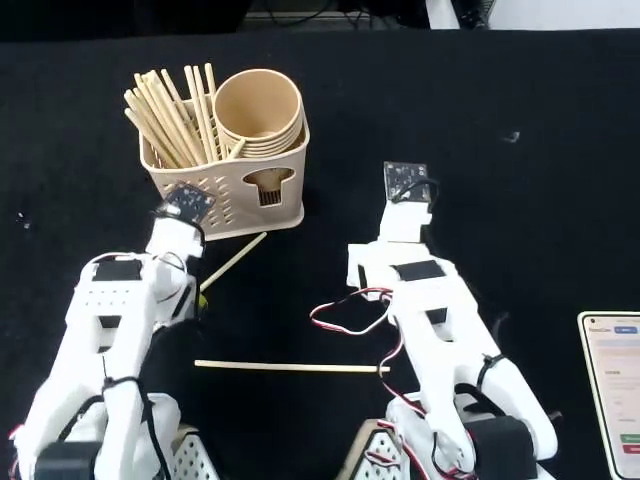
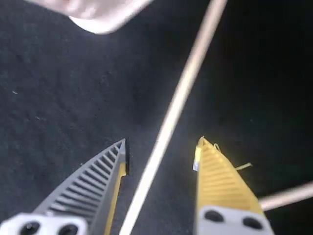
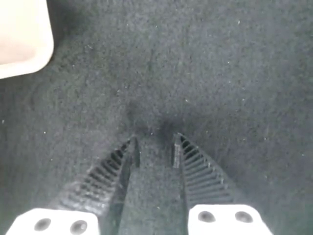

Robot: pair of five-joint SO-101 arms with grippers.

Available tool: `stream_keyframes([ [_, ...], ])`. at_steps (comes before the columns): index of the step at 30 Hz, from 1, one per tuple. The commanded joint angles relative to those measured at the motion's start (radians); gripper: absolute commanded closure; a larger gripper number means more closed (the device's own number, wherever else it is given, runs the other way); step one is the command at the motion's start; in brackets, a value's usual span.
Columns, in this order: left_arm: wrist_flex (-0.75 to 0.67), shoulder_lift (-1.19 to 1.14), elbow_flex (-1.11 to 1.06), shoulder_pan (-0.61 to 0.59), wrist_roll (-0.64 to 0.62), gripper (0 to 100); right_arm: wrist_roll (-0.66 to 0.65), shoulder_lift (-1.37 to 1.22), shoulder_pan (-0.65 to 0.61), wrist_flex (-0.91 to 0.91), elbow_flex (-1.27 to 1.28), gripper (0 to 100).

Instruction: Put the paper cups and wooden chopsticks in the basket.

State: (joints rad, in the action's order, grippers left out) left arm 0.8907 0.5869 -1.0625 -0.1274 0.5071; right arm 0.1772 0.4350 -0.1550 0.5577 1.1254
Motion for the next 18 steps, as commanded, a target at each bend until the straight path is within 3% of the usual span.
stream_keyframes([
  [1,-0.057,-0.061,0.002,-0.016,0.015,78,-0.006,0.039,0.014,-0.018,-0.005,87.5],
  [8,-0.049,-0.178,0.004,-0.008,0.104,78,-0.005,0.039,0.014,-0.018,-0.005,87.5],
  [13,0.029,-0.173,0.035,-0.007,0.117,98,-0.005,0.039,0.014,-0.018,-0.007,87.5],
  [18,0.176,-0.061,0.073,0.044,0.120,97,-0.006,0.051,0.048,-0.014,-0.022,87.7],
])
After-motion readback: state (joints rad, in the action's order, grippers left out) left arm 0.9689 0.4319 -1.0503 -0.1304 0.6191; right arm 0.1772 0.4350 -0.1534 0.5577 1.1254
